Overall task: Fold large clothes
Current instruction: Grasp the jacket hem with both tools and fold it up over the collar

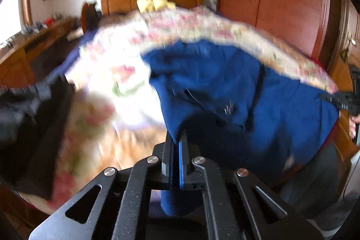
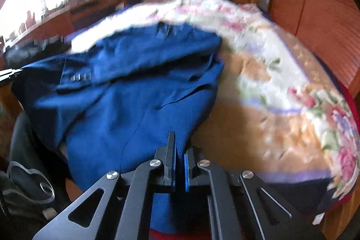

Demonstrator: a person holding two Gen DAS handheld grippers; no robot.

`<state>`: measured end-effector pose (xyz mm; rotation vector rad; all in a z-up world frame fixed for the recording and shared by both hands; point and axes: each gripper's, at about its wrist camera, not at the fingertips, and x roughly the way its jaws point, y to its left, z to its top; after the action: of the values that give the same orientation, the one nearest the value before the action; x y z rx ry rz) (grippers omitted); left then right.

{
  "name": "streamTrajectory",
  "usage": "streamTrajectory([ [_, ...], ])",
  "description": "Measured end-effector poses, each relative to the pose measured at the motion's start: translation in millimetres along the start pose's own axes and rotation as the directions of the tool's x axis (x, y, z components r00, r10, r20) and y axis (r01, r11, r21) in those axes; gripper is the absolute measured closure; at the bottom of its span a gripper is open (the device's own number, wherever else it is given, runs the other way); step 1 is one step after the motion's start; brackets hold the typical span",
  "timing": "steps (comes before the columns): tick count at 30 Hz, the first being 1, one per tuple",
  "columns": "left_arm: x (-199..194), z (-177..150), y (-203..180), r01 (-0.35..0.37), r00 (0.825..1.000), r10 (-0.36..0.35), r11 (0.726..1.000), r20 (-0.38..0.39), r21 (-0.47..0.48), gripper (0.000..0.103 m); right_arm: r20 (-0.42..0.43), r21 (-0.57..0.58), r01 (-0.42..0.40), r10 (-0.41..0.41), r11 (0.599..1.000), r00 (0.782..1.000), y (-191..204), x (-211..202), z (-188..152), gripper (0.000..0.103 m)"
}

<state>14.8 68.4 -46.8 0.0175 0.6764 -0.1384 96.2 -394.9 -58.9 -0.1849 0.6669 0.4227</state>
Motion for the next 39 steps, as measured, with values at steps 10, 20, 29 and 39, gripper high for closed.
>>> streamTrajectory([
  [10,-72.5,73.6,-17.3,0.036,0.975,-0.040,0.999,0.216,0.024,0.100,0.245,0.029,-0.015,0.008,0.999,0.969,-2.3,-93.9,50.9,0.099],
  [20,-138.8,106.4,-20.9,0.044,0.933,-0.063,0.997,0.355,0.059,0.100,0.403,0.011,-0.008,0.003,1.000,0.915,-10.4,-193.3,45.8,0.099],
  [29,-91.3,138.9,-12.7,0.014,0.939,-0.041,0.997,0.342,0.080,0.100,0.401,0.031,0.013,-0.024,0.999,0.916,-31.2,-177.5,49.4,0.099],
  [39,66.8,193.8,6.9,-0.130,0.967,0.117,0.990,0.226,0.047,0.100,0.281,0.021,0.075,-0.078,0.997,0.956,-44.2,-31.6,145.5,0.099],
])
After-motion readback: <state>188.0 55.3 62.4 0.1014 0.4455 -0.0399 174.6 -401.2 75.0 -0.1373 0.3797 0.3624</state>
